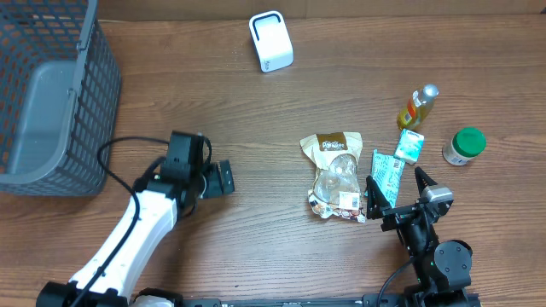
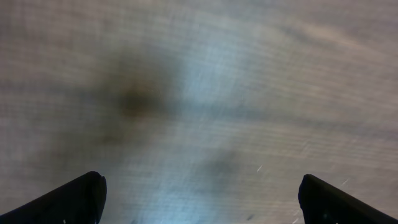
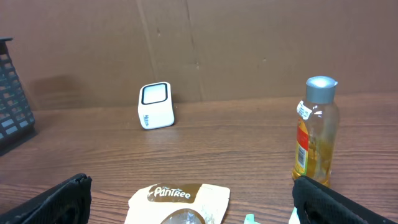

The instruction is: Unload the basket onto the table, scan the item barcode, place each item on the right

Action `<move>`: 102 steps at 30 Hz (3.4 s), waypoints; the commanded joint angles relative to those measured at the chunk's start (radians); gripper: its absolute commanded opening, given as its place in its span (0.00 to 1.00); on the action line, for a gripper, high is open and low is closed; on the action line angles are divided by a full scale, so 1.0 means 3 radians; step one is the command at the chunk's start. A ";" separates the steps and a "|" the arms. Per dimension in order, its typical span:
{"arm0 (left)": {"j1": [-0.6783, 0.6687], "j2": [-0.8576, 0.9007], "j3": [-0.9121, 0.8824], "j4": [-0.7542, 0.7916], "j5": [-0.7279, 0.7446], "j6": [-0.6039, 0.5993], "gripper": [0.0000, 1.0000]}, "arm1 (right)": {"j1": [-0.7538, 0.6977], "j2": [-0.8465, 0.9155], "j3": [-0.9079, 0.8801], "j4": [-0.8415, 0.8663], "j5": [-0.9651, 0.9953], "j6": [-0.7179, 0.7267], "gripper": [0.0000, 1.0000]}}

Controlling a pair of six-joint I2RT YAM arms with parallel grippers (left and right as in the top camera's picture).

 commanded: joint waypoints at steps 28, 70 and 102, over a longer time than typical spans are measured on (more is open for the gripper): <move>0.0020 -0.0697 -0.1227 0.1602 0.0186 0.1026 1.00 | -0.0009 -0.0027 -0.0036 0.0022 -0.0003 -0.0014 1.00; 0.0022 -0.2129 -0.2384 0.2523 0.0220 0.1362 1.00 | -0.0009 -0.0027 -0.0036 0.0022 -0.0003 -0.0014 1.00; 0.0022 -0.3829 -0.2384 0.1498 0.0088 0.1385 1.00 | -0.0009 -0.0027 -0.0036 0.0022 -0.0004 -0.0014 1.00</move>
